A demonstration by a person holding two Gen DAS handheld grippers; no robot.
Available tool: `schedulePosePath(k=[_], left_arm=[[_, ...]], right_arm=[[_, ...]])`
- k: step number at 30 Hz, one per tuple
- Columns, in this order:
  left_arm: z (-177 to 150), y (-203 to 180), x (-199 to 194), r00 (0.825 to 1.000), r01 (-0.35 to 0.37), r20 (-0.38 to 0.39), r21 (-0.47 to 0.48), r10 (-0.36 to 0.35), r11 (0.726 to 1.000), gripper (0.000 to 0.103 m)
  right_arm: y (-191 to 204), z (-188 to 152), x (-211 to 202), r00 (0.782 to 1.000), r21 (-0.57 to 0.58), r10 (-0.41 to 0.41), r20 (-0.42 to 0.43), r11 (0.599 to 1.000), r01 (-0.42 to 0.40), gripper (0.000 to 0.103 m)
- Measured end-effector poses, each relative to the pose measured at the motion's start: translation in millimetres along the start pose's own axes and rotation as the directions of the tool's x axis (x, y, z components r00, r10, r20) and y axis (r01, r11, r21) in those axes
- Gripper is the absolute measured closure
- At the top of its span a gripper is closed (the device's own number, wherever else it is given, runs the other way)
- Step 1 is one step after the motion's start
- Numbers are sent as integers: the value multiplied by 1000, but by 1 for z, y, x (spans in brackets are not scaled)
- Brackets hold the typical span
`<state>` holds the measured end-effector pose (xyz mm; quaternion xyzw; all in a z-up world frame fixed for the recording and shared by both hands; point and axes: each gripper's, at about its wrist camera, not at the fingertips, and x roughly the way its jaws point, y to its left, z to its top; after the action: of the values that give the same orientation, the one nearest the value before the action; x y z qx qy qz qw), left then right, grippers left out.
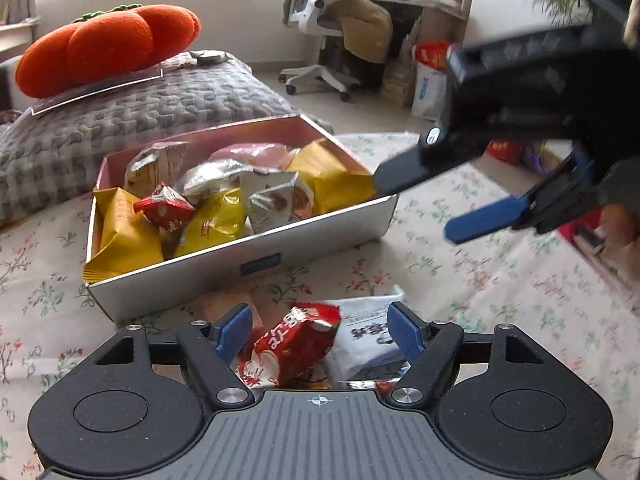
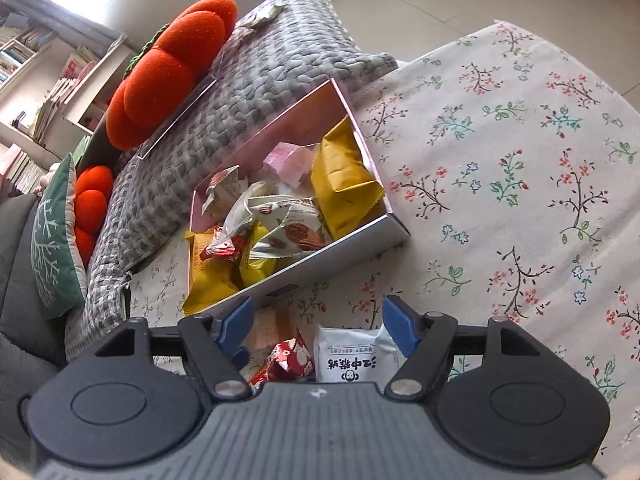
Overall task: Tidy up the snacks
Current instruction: 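Grasp the red wrapper with the left gripper, then grasp the orange bar with the right gripper while the left carries the red wrapper to the box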
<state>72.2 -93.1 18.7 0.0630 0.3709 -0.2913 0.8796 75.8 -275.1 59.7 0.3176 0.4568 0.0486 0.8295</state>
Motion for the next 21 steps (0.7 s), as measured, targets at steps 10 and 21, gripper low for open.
schedulePosePath(k=[10, 21], left_arm=[[0, 17, -4, 1000, -22, -9, -78, 21, 997, 67], [15, 63, -37, 992, -123, -13, -297, 124, 947, 67]], right_arm=[[1, -1, 6, 999, -32, -38, 0, 999, 38, 34], [23, -13, 14, 996, -221, -80, -32, 973, 71, 34]])
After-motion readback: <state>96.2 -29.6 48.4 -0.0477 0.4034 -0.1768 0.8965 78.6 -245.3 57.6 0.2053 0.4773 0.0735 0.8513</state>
